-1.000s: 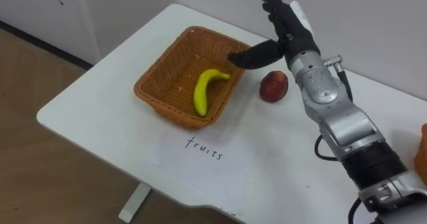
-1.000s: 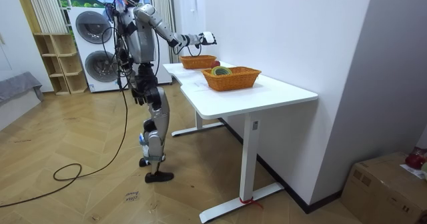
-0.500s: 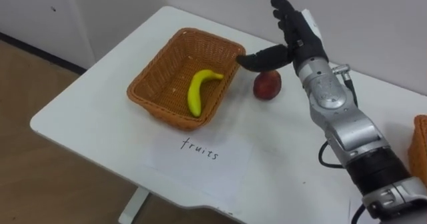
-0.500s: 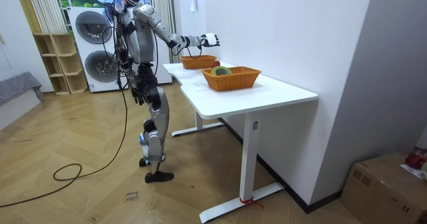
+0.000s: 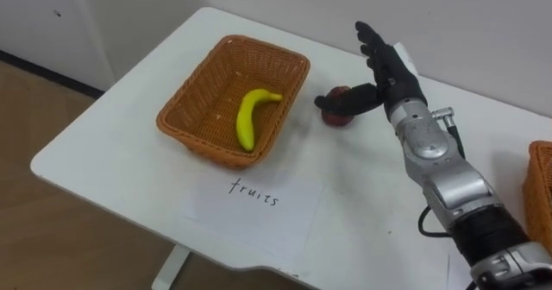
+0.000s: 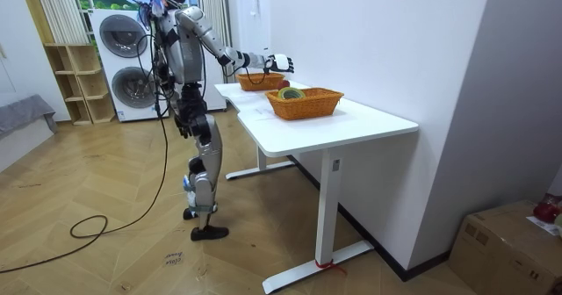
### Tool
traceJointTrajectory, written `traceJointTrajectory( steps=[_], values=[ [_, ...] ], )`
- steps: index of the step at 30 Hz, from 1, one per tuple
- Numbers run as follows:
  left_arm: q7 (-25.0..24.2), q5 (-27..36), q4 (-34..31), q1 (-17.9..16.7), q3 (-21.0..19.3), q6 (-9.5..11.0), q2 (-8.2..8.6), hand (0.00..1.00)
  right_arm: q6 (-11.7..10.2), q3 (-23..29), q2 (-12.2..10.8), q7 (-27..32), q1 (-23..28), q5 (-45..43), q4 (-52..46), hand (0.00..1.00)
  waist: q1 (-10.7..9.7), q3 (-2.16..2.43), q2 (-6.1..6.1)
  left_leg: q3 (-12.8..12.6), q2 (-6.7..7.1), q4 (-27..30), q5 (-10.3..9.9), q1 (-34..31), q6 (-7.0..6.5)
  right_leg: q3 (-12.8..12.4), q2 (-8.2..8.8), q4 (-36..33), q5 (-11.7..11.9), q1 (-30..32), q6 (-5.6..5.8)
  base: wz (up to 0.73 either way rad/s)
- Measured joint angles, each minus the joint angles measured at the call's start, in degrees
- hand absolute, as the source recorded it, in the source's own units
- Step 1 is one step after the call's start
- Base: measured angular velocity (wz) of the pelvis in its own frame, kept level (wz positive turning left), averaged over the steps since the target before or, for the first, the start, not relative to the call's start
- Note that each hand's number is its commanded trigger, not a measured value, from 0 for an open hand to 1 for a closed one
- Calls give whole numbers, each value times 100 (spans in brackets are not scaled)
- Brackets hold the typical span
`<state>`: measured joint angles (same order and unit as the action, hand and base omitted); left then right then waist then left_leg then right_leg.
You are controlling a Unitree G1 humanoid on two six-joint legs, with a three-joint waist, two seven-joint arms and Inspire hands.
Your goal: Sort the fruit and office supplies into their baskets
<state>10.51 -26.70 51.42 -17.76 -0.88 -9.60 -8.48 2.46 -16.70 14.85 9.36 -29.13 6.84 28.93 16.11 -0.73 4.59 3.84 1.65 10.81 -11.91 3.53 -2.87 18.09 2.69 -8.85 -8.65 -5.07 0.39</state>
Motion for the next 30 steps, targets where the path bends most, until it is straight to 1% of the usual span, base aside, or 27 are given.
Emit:
traceJointTrajectory(
  steps=[4,8,10,17,19,30],
  values=[
    [-36,3,33,2,3,-7,0,0,0,-1,-1,2,0,1,0,0,-3,-9,-19,-20,-1,-11,0,-4,-1,-36,-5,1,1,21,-1,-2],
    [-86,4,48,21,7,-5,0,0,0,-1,-2,4,0,2,1,0,-1,-5,-26,-39,-1,-23,0,-18,-1,-54,-5,5,1,47,0,-2],
    [-96,12,49,22,9,-4,1,0,0,0,-2,13,0,-4,1,0,-4,9,-46,-48,-2,-27,1,-46,-1,-62,-4,5,1,88,0,0],
    [-95,17,60,19,4,4,3,0,0,-1,-2,41,0,-29,136,0,-8,22,-75,-51,-2,2,3,-103,-3,-56,17,17,1,146,0,0],
    [-93,17,59,20,5,4,3,0,0,0,-2,41,0,-56,136,0,-9,38,-76,-52,-4,3,3,-144,-3,-54,18,7,1,196,-1,0],
    [-29,26,36,62,12,17,2,0,-18,-7,-9,-18,1,-83,369,0,-23,33,-88,-52,-3,13,4,-179,-4,-38,31,11,5,218,-4,0]
  ],
)
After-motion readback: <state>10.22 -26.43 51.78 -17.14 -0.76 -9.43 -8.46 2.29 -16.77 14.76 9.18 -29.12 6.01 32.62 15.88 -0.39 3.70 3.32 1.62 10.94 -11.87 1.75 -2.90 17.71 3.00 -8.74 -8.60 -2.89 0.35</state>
